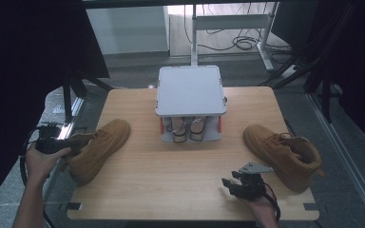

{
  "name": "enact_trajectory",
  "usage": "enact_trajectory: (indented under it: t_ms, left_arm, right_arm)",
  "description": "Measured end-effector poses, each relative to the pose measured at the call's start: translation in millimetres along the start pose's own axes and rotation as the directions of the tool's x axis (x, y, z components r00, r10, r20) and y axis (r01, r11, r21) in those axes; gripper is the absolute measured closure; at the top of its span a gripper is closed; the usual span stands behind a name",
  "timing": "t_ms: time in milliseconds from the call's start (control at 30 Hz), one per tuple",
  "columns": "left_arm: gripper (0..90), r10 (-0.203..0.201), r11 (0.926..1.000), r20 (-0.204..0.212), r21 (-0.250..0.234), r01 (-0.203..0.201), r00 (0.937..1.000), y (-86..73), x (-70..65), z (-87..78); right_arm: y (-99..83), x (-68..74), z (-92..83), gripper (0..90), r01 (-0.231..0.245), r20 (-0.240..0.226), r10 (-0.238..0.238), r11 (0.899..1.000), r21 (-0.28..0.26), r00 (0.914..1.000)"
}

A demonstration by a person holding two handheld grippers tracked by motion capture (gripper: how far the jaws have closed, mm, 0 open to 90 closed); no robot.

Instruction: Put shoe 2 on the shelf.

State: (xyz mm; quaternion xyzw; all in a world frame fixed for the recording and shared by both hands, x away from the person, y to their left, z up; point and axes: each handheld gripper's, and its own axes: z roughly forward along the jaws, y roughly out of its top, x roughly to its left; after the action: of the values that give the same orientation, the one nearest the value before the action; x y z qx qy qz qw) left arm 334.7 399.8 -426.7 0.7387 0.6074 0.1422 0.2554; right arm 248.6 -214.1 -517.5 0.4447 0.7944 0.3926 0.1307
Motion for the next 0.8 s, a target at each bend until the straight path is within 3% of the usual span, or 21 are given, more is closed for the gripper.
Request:
enact_trajectory:
  t_ms: [133,200,233,300,467,600,800]
  left_arm:
    - [71.4,-0.011,0.9999,0.001,0.002,0.011,0.9999,0.3,0.6,0.1]
    - [73.3,-0.013,0.9999,0.001,0.002,0.013,0.9999,0.4,1.1,0.0]
    - [73.3,-0.014,0.9999,0.002,0.002,0.014,0.9999,0.4,1.3,0.1]
    - [73.7,-0.016,0.9999,0.002,0.002,0.016,0.9999,0.5,1.2,0.1]
    - [73.7,-0.023,0.9997,0.009,-0.008,0.023,0.9997,-0.6,1.9,0.2]
    - [73.6,-0.026,0.9996,0.012,-0.009,0.026,0.9996,-0.7,2.4,0.3]
    - [73.4,-0.027,0.9996,0.013,-0.011,0.027,0.9995,-0.8,2.4,0.3]
  right_arm:
    - [6.9,-3.7,-15.6,47.9,-0.001,0.020,0.001,0.999,-0.044,0.9998]
    - [16.8,-8.2,-39.3,47.9,0.007,0.040,-0.002,0.994,-0.105,0.9992]
    - [16.8,-8.2,-39.3,47.9,0.007,0.040,-0.002,0.994,-0.105,0.9992]
    - [26.1,-14.4,-61.3,48.1,0.016,0.053,-0.008,0.987,-0.158,0.9986]
    - [49.8,-36.8,-106.4,48.0,0.026,0.118,-0.001,0.977,-0.210,0.9931]
    - [65.9,-68.2,-137.7,47.7,0.012,0.194,0.035,0.972,-0.234,0.9803]
    - [71.2,-118.0,-152.2,47.1,-0.040,0.284,0.099,0.978,-0.205,0.9538]
